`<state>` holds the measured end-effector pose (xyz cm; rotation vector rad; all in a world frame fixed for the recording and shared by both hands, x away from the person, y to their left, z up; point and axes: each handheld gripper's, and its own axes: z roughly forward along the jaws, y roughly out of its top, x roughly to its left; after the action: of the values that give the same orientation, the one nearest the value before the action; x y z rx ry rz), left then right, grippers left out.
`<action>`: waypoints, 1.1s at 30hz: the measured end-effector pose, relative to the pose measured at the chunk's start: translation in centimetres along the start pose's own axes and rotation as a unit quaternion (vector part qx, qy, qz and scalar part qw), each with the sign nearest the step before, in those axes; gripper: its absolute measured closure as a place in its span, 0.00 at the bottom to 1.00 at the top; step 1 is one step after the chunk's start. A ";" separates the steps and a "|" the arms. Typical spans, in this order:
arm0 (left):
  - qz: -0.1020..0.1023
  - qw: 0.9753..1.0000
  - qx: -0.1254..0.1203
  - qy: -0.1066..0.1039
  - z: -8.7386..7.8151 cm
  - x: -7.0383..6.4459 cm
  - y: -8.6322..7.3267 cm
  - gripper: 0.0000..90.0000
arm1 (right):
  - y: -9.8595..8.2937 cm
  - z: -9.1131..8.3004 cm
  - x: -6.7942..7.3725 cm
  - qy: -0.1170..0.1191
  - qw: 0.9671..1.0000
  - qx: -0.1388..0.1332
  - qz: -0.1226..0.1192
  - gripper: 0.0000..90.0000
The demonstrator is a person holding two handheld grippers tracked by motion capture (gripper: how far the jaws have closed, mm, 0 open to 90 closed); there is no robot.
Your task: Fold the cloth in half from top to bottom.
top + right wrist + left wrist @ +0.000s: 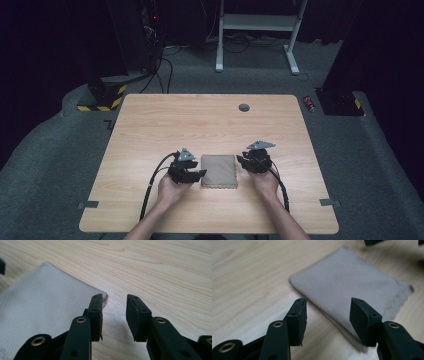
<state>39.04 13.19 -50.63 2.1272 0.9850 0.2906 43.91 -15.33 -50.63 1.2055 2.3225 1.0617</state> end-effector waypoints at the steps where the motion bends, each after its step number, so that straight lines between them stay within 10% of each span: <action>1: 0.006 1.000 0.005 0.003 0.0 -0.3 -0.3 0.53 | -0.1 -0.1 -0.1 -0.001 1.000 0.000 -0.003 0.73; 4: 0.033 0.999 0.028 0.017 0.1 -0.9 -1.1 0.53 | -0.4 -0.7 -0.3 -0.006 1.000 -0.001 -0.004 0.73; 10: 0.024 1.000 0.010 0.016 -1.1 -0.8 -1.6 0.51 | -1.3 -2.0 -0.9 -0.013 1.000 -0.008 0.000 0.72; 24: -0.076 0.994 -0.072 0.044 -5.1 2.7 -4.5 0.48 | -3.8 -5.1 -1.4 -0.028 0.999 -0.036 0.016 0.69; 33: -0.096 0.989 -0.079 0.073 -6.5 4.4 -6.0 0.47 | -5.6 -6.3 -1.9 -0.040 0.998 -0.038 0.027 0.68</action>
<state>35.58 22.45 -50.94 1.8723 1.2028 0.4193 38.24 -21.86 -50.65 1.2646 2.1822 1.0887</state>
